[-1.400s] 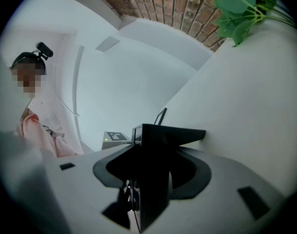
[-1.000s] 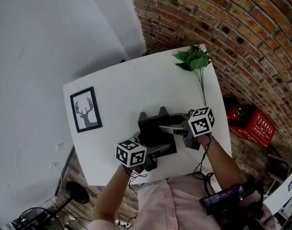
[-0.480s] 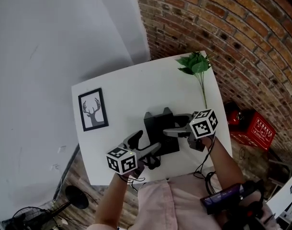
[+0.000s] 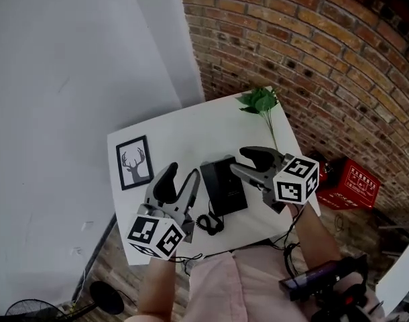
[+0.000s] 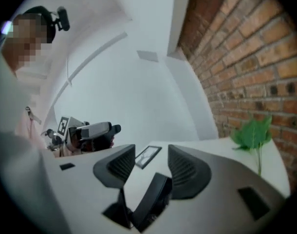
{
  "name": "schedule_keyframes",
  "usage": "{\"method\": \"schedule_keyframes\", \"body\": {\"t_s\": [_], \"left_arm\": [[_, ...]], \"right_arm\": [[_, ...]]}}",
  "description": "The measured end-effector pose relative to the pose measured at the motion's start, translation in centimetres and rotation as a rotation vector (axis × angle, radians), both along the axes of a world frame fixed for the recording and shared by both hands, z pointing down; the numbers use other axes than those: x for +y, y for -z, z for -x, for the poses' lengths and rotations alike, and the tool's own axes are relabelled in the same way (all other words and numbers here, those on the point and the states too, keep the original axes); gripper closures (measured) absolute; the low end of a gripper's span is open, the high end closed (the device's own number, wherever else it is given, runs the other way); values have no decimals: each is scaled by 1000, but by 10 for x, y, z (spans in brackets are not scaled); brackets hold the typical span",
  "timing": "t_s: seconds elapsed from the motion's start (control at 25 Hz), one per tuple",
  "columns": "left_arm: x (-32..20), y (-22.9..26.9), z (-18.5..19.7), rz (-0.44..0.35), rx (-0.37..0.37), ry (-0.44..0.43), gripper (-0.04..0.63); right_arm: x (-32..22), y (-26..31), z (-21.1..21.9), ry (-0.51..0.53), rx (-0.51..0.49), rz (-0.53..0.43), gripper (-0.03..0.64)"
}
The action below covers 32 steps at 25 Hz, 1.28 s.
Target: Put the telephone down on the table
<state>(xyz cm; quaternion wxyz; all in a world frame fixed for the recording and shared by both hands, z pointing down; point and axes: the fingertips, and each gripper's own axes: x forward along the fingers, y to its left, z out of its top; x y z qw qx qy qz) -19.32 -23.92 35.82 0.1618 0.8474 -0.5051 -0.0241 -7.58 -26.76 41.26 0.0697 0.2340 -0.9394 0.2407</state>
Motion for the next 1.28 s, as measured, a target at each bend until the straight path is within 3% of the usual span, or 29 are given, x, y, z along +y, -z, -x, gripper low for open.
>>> {"method": "schedule_keyframes", "body": {"t_s": [0.2, 0.24, 0.4, 0.6, 1.28], "left_arm": [[14, 77, 3, -215, -149, 163, 559], [19, 88, 2, -252, -165, 182, 594], [35, 114, -3, -339, -222, 215, 597], [36, 130, -2, -363, -229, 231, 597], [42, 138, -20, -399, -262, 185, 597]], "right_arm": [[19, 106, 1, -208, 56, -432, 593], [26, 121, 0, -238, 68, -496, 604], [46, 153, -6, -328, 90, -632, 611], [55, 170, -9, -383, 127, -709, 612], [56, 174, -13, -434, 105, -708, 612]]}}
